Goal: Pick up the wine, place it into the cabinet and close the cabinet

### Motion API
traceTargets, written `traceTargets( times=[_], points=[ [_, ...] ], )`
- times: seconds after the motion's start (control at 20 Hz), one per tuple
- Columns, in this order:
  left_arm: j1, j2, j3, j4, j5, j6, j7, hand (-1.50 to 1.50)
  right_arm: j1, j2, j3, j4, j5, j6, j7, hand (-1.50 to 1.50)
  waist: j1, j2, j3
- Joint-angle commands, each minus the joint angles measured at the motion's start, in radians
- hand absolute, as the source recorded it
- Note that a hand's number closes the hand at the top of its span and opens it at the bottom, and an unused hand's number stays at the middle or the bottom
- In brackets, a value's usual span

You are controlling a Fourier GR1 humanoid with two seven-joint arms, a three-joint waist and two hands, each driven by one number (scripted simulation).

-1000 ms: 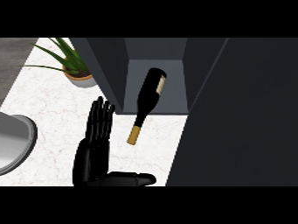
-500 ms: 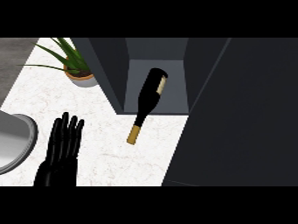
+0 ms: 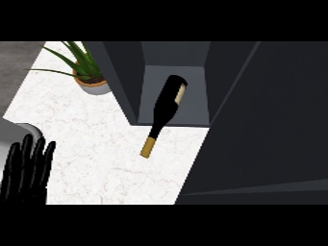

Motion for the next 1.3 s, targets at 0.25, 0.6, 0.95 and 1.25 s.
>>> traceTargets(
  times=[0.25,0.6,0.95,1.25],
  points=[
    [0.106,0.098,0.171,-0.024,0.135,-0.177,-0.038,-1.50,-0.266,0.119,0.253,0.086,0.032,-0.263,0.063,1.50,0.013,0.001,-0.001],
    [0.143,0.157,0.270,-0.009,0.214,-0.283,-0.022,-1.50,-0.589,0.118,0.178,0.283,-0.011,-0.472,0.035,1.50,0.026,0.008,-0.001],
    [0.147,0.197,0.376,0.024,0.289,-0.391,-0.024,-1.50,-0.937,0.121,-0.013,0.559,-0.227,-0.571,0.040,1.50,0.047,0.016,0.000],
    [0.142,0.230,0.441,0.019,0.329,-0.441,0.002,-1.50,-1.242,0.122,-0.110,0.867,-0.374,-0.585,-0.057,1.50,0.064,0.018,0.001]
  ],
)
